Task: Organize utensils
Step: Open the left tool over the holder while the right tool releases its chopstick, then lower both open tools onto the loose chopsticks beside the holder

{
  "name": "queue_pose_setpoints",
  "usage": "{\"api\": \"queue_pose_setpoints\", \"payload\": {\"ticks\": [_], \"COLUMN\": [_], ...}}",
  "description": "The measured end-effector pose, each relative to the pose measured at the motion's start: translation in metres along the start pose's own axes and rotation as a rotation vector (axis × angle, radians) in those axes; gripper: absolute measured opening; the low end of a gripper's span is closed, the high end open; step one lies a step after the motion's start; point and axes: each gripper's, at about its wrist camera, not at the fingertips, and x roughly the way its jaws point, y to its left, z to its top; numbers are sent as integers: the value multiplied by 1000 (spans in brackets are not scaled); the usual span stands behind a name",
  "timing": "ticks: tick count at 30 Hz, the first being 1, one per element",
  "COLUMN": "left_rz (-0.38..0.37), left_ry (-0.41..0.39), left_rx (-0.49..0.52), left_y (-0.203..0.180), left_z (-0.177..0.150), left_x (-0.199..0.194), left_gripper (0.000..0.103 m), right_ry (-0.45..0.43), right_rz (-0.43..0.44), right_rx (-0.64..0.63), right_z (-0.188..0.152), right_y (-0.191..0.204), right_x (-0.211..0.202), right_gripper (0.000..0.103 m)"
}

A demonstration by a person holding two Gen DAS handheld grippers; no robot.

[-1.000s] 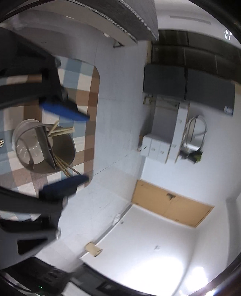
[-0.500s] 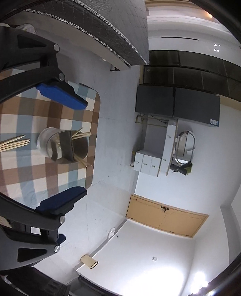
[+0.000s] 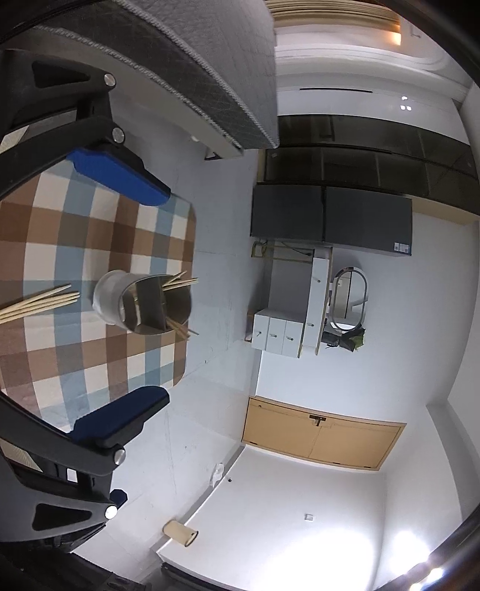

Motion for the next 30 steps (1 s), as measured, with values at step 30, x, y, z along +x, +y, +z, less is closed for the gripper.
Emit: {"api": "queue_pose_setpoints", "payload": {"ticks": [30], "left_rz": [210], "left_ry": [374], "left_rx": [-144], "left_y": [77], "left_z": [-116], "left_x": [141], "left_gripper": [98], "right_ry": [644], "right_rz": [-164], "right_rx": [9], "right_z": [-122], "right_y": [-41], "right_x": [138], "right_gripper": [88]}}
